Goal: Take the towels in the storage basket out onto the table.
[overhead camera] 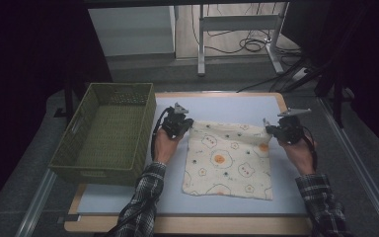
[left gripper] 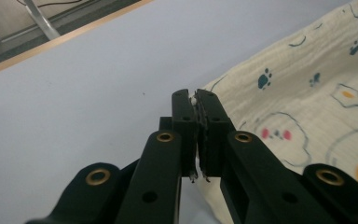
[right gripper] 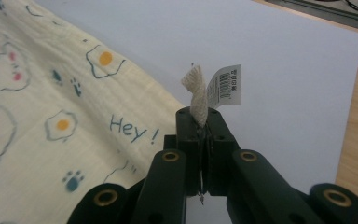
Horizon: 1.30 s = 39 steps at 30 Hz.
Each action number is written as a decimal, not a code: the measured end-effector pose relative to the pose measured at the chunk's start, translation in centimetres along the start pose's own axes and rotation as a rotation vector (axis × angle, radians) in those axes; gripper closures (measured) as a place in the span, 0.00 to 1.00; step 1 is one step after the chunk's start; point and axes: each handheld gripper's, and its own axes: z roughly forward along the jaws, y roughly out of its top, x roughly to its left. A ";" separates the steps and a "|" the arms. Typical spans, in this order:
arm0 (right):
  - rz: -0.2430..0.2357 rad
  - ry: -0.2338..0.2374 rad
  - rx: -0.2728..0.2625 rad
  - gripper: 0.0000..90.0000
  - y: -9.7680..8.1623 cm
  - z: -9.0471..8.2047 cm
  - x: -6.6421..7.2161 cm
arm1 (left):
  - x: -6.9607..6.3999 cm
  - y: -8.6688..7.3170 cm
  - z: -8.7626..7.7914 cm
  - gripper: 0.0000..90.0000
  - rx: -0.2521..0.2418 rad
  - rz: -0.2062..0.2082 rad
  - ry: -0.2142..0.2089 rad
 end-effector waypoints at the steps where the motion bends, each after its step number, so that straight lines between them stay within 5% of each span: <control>1: 0.004 0.016 -0.011 0.97 -0.5 -0.7 0.3 | -0.2 -0.2 -0.2 0.97 0.000 0.003 -0.004; 15: 0.012 0.085 -0.042 0.97 -4.4 -4.2 1.7 | -3.3 -3.9 -2.8 0.96 -0.006 0.024 -0.085; 39: -0.047 0.163 -0.045 0.97 -10.5 -9.3 7.0 | -7.0 -9.8 -7.5 0.96 -0.018 0.032 -0.191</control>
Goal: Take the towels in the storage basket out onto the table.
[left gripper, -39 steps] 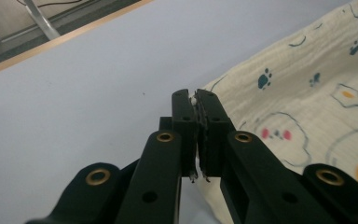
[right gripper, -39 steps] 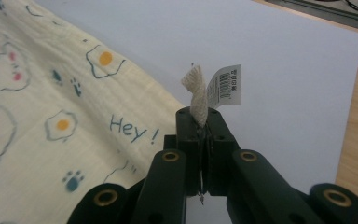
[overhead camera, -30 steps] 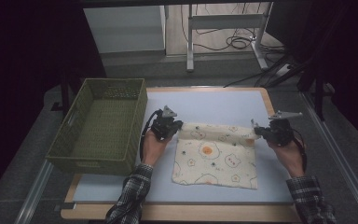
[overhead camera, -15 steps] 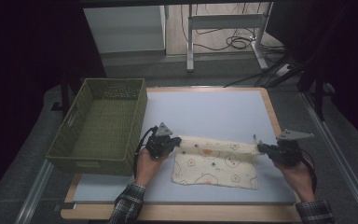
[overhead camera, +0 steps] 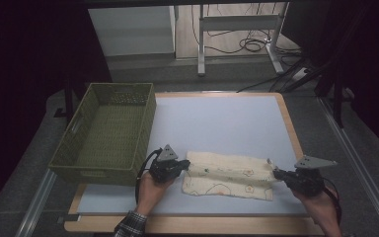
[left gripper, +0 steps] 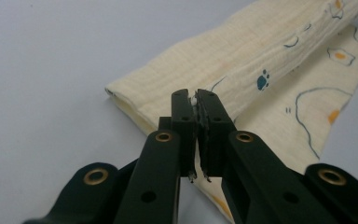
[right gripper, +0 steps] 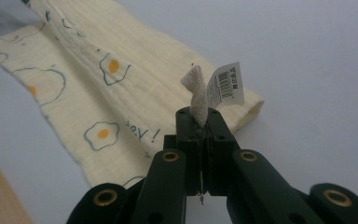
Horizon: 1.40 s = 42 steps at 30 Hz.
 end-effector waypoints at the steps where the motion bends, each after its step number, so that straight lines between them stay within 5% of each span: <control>1: 0.000 0.004 0.001 0.97 -0.2 0.0 0.2 | -0.1 -0.1 0.0 0.96 0.003 0.002 0.001; 15: 0.007 0.053 0.023 0.95 -1.9 0.3 1.6 | -1.3 -2.0 -1.0 0.96 0.016 0.006 -0.029; 19: 0.023 0.065 0.029 0.84 -2.5 -0.2 1.8 | -1.8 -3.0 -1.6 0.81 0.005 -0.016 -0.086; 27: 0.049 0.019 0.027 0.80 -3.3 -1.7 0.7 | -1.4 -3.5 -2.8 0.59 -0.020 -0.059 -0.095; 33: 0.061 0.013 0.020 0.79 -3.1 -2.2 0.5 | -2.0 -2.8 -2.1 0.62 -0.006 -0.028 -0.113; 42: 0.021 0.102 0.054 0.77 -3.0 -0.9 2.7 | -2.4 -3.1 -0.1 0.67 0.071 0.006 -0.099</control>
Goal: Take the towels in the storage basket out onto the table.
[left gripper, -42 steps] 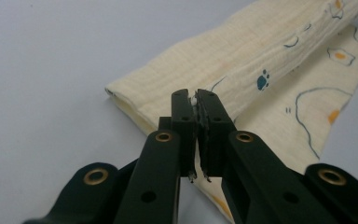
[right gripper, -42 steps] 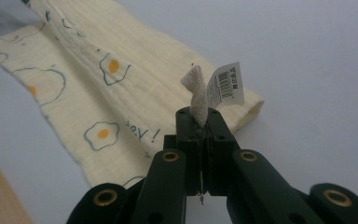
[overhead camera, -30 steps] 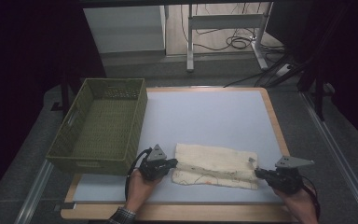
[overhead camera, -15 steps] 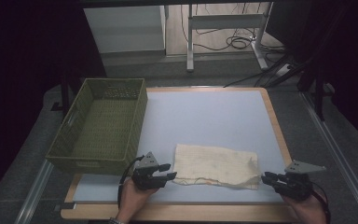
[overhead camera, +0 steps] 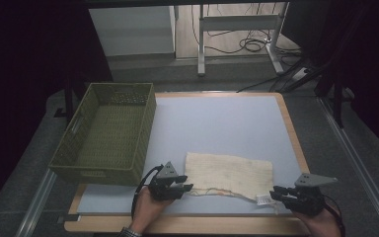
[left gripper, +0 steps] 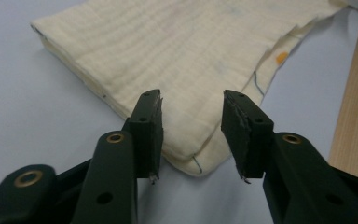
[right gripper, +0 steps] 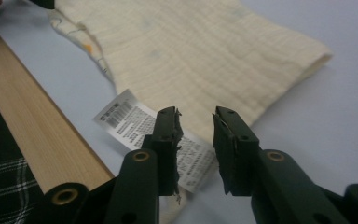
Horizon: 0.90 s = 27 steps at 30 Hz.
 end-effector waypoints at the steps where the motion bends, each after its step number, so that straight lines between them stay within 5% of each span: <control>1: 0.000 0.000 0.000 0.77 0.0 0.0 0.0 | 0.0 0.0 0.0 0.67 0.000 0.000 0.000; 4: -0.009 -0.022 0.025 0.72 -0.2 0.7 0.2 | -0.2 0.0 0.3 0.71 0.014 0.012 0.022; 10: 0.025 -0.075 0.018 0.71 0.2 1.9 -1.2 | -0.7 0.3 0.7 0.97 0.047 0.047 0.037; 16: 0.008 -0.091 0.047 0.96 0.6 2.9 -1.2 | -0.7 0.5 0.5 0.99 0.036 0.039 0.028; 27: -0.025 -0.119 0.003 0.97 2.0 1.4 -1.0 | -1.7 0.7 -2.3 0.99 -0.014 0.042 -0.004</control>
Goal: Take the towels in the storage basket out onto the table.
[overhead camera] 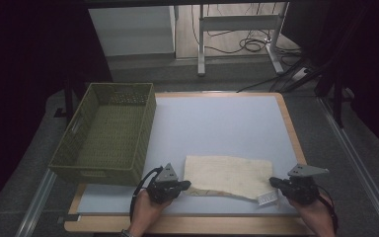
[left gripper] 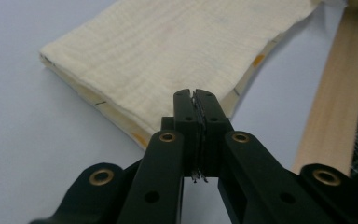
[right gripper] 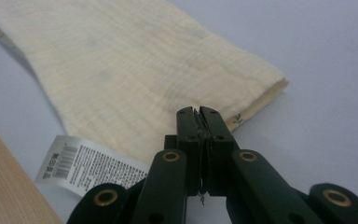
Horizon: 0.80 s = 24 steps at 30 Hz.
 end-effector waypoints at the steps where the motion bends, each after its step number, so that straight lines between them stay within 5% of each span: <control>1: -0.001 -0.003 0.003 0.97 0.0 0.1 -0.1 | -0.2 -0.3 -0.1 0.99 0.004 -0.007 -0.019; 7: 0.030 0.011 0.043 0.90 -0.7 1.2 -0.5 | -0.3 -1.6 1.5 0.95 0.077 -0.013 -0.025; 9: 0.029 0.013 0.043 0.87 -0.8 1.2 -0.5 | -0.2 -1.7 1.5 0.90 0.061 -0.020 -0.035; 11: 0.036 0.013 0.026 0.84 -0.9 0.9 -0.6 | 0.1 -1.4 1.2 0.75 0.024 -0.031 -0.036; 17: 0.037 -0.023 -0.008 0.77 0.3 -0.1 -1.3 | 1.9 0.7 1.1 0.59 -0.015 -0.061 0.052; 24: 0.065 -0.067 -0.033 0.77 2.2 1.7 -3.3 | 4.6 3.6 3.2 0.61 -0.026 -0.090 0.176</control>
